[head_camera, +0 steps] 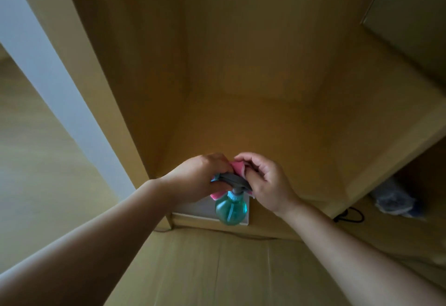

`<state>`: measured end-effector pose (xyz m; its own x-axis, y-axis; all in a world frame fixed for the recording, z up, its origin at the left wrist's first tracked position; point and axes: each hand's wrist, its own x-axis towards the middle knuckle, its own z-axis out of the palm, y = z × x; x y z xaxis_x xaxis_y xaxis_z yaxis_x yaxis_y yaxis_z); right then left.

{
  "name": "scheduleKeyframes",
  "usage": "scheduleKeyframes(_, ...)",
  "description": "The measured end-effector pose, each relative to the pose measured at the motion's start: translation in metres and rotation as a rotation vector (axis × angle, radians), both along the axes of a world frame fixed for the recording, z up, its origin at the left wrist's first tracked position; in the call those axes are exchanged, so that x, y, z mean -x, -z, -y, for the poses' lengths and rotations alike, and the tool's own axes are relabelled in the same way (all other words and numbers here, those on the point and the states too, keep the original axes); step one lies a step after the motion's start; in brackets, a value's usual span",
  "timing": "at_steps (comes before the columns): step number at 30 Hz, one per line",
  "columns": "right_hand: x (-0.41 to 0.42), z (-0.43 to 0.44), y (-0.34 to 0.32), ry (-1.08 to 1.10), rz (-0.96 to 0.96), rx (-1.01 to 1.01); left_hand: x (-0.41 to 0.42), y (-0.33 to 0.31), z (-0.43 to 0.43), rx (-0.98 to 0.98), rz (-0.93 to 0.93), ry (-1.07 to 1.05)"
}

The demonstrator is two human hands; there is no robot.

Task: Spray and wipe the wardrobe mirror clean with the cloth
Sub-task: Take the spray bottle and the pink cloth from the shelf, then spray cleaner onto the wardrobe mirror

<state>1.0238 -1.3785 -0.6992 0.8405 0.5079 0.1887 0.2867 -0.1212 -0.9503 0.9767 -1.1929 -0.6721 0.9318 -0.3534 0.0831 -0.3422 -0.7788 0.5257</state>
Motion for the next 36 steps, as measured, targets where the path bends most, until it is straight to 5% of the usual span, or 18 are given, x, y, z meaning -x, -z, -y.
scheduleKeyframes(15,-0.024,0.0,-0.464,0.124,0.026,-0.004,-0.031,-0.464,0.011,-0.03,0.09,-0.05)
scheduleKeyframes(22,-0.034,0.016,-0.633,0.219,0.189,0.05,-0.039,-0.642,0.03,-0.063,0.211,-0.025)
scheduleKeyframes(28,-0.026,0.046,-0.717,0.285,0.35,0.07,-0.042,-0.721,0.052,-0.084,0.327,-0.071)
scheduleKeyframes(36,-0.007,0.098,-0.761,0.488,0.529,0.322,-0.051,-0.744,0.076,-0.079,0.404,-0.056)
